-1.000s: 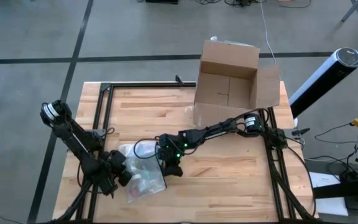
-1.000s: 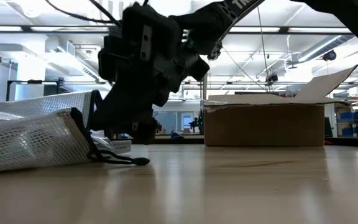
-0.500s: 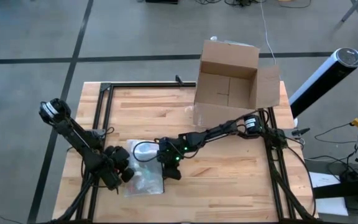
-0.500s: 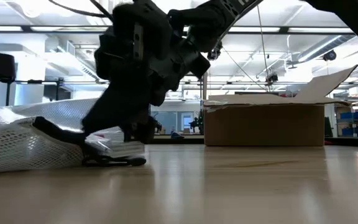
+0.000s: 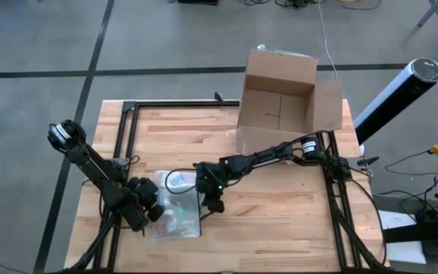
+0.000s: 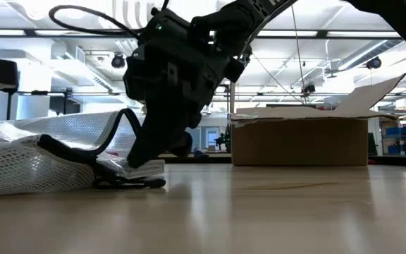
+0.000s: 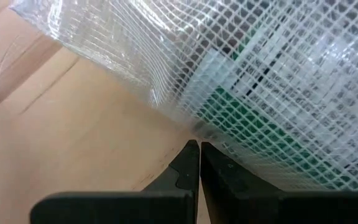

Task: Unpack boxes

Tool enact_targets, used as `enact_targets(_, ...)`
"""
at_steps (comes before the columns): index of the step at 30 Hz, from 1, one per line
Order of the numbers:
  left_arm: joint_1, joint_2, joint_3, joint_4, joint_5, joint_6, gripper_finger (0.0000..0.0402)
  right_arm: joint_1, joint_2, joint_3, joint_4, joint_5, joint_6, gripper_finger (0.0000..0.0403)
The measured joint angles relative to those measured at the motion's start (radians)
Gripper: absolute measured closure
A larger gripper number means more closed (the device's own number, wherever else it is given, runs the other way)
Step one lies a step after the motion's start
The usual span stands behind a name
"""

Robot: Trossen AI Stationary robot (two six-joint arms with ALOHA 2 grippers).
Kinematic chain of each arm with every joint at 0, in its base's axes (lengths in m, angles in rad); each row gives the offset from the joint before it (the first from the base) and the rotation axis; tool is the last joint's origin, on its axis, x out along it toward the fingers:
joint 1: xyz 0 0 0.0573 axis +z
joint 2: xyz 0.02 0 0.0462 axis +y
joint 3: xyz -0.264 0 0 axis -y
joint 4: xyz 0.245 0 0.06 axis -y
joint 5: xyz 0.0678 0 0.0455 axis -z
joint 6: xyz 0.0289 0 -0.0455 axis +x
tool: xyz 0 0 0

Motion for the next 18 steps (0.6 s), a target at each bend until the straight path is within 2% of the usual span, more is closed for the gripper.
enact_targets(8, 0.033, -0.004, 0.000, 0.026, -0.004, 0.043, 0.0402, 0.001, 0.005, 0.000, 0.061, 0.046, -0.004, 0.0403)
enact_targets(18, 0.238, -0.004, -0.001, 0.278, 0.012, 0.463, 0.0401, 0.001, 0.005, -0.001, 0.141, 0.045, 0.074, 0.0403)
